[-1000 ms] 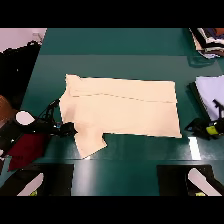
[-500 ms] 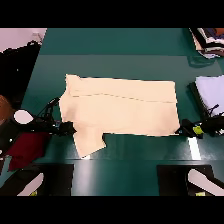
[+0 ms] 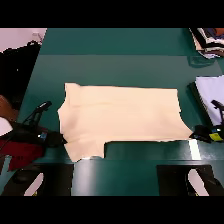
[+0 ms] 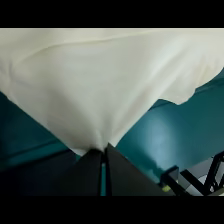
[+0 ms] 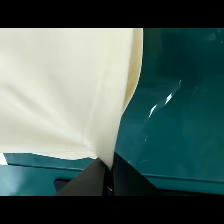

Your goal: Fold the shirts.

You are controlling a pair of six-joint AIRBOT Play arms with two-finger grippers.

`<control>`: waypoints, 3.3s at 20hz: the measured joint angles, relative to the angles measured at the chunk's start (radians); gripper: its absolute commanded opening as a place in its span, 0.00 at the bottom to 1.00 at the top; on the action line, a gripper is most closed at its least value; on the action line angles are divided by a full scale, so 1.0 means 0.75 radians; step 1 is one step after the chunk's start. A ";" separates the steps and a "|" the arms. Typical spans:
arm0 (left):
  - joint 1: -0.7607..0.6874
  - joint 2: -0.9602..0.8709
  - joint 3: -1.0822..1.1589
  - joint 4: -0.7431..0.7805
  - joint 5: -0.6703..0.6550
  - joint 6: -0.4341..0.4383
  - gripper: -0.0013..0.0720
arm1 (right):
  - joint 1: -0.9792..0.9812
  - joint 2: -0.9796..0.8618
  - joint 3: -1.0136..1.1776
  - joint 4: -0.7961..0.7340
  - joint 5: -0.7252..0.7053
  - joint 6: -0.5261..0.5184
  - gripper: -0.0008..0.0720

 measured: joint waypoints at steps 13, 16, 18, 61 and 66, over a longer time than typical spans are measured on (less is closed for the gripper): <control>-0.001 -0.494 0.338 0.070 0.555 0.129 0.05 | 0.293 -0.463 0.468 0.008 -0.226 0.049 0.04; -0.001 -0.735 0.479 0.071 0.700 0.172 0.07 | 0.341 -0.712 0.653 0.048 -0.268 0.061 0.04; -0.001 -0.867 0.577 0.074 0.764 0.188 0.82 | 0.347 -0.839 0.756 0.105 -0.280 0.066 0.38; -0.714 -1.678 1.187 -0.245 0.833 0.166 0.05 | 0.853 -0.788 1.298 0.500 -0.185 -0.012 0.03; -0.687 -1.690 1.267 -0.240 0.762 0.159 0.05 | 1.002 -0.836 1.402 0.504 -0.198 0.002 0.03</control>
